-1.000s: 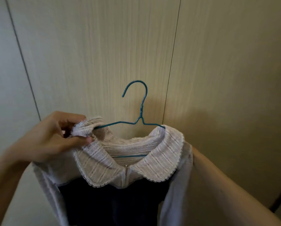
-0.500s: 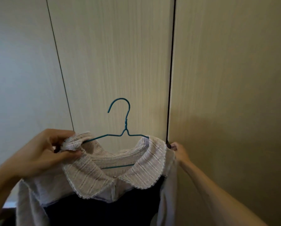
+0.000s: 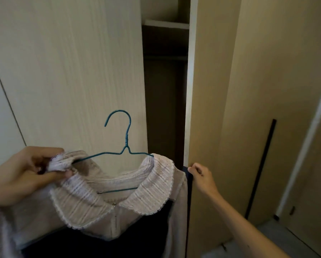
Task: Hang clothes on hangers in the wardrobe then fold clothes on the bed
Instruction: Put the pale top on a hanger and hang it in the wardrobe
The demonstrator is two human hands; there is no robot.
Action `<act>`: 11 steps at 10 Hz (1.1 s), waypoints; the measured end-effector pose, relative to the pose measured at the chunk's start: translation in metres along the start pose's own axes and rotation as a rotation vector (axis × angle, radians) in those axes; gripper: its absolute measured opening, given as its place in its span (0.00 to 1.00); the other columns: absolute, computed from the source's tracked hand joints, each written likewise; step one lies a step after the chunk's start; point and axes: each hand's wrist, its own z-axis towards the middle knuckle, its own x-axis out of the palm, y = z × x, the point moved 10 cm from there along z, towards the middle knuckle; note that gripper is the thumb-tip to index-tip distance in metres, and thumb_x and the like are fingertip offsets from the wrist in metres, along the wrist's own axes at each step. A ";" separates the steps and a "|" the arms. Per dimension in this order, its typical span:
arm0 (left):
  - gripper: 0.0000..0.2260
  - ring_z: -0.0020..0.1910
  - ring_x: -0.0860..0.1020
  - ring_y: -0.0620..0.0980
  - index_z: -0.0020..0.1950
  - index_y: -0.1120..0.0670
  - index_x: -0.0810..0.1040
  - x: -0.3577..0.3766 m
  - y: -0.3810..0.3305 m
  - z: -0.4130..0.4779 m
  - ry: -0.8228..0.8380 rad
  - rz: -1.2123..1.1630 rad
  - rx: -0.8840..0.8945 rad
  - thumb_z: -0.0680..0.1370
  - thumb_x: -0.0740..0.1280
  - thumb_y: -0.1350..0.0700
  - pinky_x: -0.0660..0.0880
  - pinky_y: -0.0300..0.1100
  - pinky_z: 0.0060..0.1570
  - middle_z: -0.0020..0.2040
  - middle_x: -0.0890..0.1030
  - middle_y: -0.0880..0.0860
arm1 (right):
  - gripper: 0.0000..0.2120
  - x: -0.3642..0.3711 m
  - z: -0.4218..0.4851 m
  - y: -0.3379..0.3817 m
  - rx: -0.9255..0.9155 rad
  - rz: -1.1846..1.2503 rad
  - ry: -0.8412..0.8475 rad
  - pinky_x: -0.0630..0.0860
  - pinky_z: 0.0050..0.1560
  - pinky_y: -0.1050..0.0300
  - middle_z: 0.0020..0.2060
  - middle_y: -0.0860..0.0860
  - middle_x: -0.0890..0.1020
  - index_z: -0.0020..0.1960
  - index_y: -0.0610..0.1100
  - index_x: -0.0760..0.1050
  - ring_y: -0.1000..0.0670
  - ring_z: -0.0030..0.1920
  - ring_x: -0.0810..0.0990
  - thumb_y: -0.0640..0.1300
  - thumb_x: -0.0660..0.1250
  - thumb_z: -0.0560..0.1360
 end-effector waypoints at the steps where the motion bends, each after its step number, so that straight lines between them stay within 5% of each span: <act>1: 0.17 0.58 0.72 0.52 0.52 0.58 0.84 0.002 -0.075 0.022 -0.126 -0.242 0.023 0.65 0.81 0.64 0.55 0.29 0.54 0.67 0.76 0.55 | 0.17 -0.046 -0.027 -0.007 0.027 -0.004 -0.106 0.67 0.30 0.70 0.30 0.51 0.72 0.33 0.45 0.68 0.61 0.27 0.69 0.38 0.62 0.81; 2: 0.06 0.34 0.77 0.40 0.42 0.52 0.83 0.054 -0.056 0.059 0.126 -0.205 0.038 0.70 0.78 0.61 0.68 0.43 0.28 0.37 0.83 0.55 | 0.19 -0.098 -0.051 -0.015 0.043 -0.022 -0.207 0.64 0.29 0.68 0.27 0.53 0.69 0.32 0.46 0.66 0.60 0.25 0.67 0.36 0.62 0.81; 3: 0.24 0.53 0.76 0.31 0.62 0.40 0.77 0.070 0.074 0.124 0.020 -0.119 0.153 0.70 0.80 0.50 0.67 0.22 0.42 0.60 0.83 0.55 | 0.17 -0.146 -0.067 -0.034 0.074 -0.054 -0.268 0.64 0.34 0.60 0.29 0.50 0.70 0.33 0.41 0.67 0.56 0.29 0.67 0.39 0.61 0.81; 4: 0.23 0.42 0.81 0.36 0.58 0.49 0.83 0.107 0.004 0.132 0.138 -0.269 0.197 0.69 0.76 0.72 0.70 0.44 0.32 0.44 0.84 0.42 | 0.15 -0.189 -0.076 -0.054 0.120 -0.060 -0.305 0.68 0.39 0.57 0.32 0.46 0.75 0.37 0.39 0.72 0.54 0.33 0.73 0.41 0.61 0.82; 5: 0.07 0.26 0.76 0.39 0.42 0.56 0.85 0.105 -0.156 0.112 0.088 -0.275 0.295 0.70 0.75 0.67 0.68 0.47 0.25 0.27 0.80 0.46 | 0.15 -0.223 -0.080 -0.070 0.155 -0.061 -0.332 0.68 0.42 0.56 0.32 0.51 0.77 0.38 0.42 0.75 0.57 0.34 0.75 0.41 0.60 0.82; 6: 0.10 0.27 0.79 0.43 0.39 0.50 0.85 0.122 -0.214 0.115 0.108 -0.276 0.430 0.69 0.75 0.66 0.71 0.39 0.25 0.28 0.82 0.48 | 0.14 -0.253 -0.084 -0.084 0.183 -0.032 -0.391 0.67 0.42 0.55 0.32 0.54 0.77 0.40 0.43 0.76 0.57 0.35 0.74 0.42 0.60 0.83; 8: 0.07 0.30 0.78 0.63 0.44 0.50 0.85 0.169 -0.231 0.143 0.211 -0.365 0.410 0.71 0.75 0.63 0.69 0.51 0.25 0.33 0.83 0.58 | 0.10 -0.298 -0.088 -0.091 0.234 -0.047 -0.481 0.71 0.46 0.55 0.45 0.49 0.80 0.51 0.42 0.77 0.49 0.48 0.77 0.44 0.58 0.84; 9: 0.07 0.25 0.72 0.46 0.42 0.53 0.85 0.183 -0.251 0.147 0.249 -0.452 0.440 0.71 0.74 0.65 0.61 0.44 0.25 0.29 0.79 0.57 | 0.13 -0.318 -0.086 -0.096 0.285 -0.080 -0.542 0.72 0.57 0.50 0.50 0.48 0.77 0.61 0.38 0.77 0.47 0.54 0.76 0.43 0.57 0.84; 10: 0.07 0.27 0.72 0.47 0.44 0.53 0.85 0.197 -0.265 0.150 0.303 -0.466 0.472 0.72 0.73 0.66 0.62 0.45 0.26 0.31 0.80 0.56 | 0.18 -0.330 -0.084 -0.107 0.336 0.022 -0.578 0.70 0.63 0.49 0.56 0.46 0.80 0.66 0.40 0.76 0.47 0.59 0.76 0.49 0.55 0.85; 11: 0.02 0.30 0.73 0.63 0.46 0.55 0.85 0.203 -0.272 0.154 0.332 -0.458 0.510 0.75 0.74 0.61 0.66 0.50 0.28 0.34 0.81 0.60 | 0.25 -0.341 -0.080 -0.123 0.386 0.076 -0.582 0.65 0.72 0.48 0.71 0.45 0.73 0.75 0.42 0.68 0.44 0.72 0.70 0.56 0.53 0.84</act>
